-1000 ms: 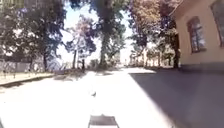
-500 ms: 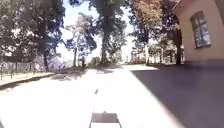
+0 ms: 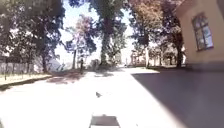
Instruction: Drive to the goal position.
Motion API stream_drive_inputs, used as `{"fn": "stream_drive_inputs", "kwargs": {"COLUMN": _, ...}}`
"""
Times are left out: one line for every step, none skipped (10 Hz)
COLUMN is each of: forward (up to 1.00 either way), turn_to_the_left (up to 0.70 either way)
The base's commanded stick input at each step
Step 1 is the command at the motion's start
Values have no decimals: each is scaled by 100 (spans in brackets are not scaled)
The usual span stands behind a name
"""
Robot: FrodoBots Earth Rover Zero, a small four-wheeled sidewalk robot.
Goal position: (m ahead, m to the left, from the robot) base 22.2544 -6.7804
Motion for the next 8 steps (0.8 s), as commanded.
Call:
{"fn": "stream_drive_inputs", "kwargs": {"forward": 70, "turn_to_the_left": -14}}
{"fn": "stream_drive_inputs", "kwargs": {"forward": 70, "turn_to_the_left": -14}}
{"fn": "stream_drive_inputs", "kwargs": {"forward": 70, "turn_to_the_left": -14}}
{"fn": "stream_drive_inputs", "kwargs": {"forward": 70, "turn_to_the_left": -14}}
{"fn": "stream_drive_inputs", "kwargs": {"forward": 70, "turn_to_the_left": -14}}
{"fn": "stream_drive_inputs", "kwargs": {"forward": 70, "turn_to_the_left": -11}}
{"fn": "stream_drive_inputs", "kwargs": {"forward": 70, "turn_to_the_left": 0}}
{"fn": "stream_drive_inputs", "kwargs": {"forward": 70, "turn_to_the_left": 0}}
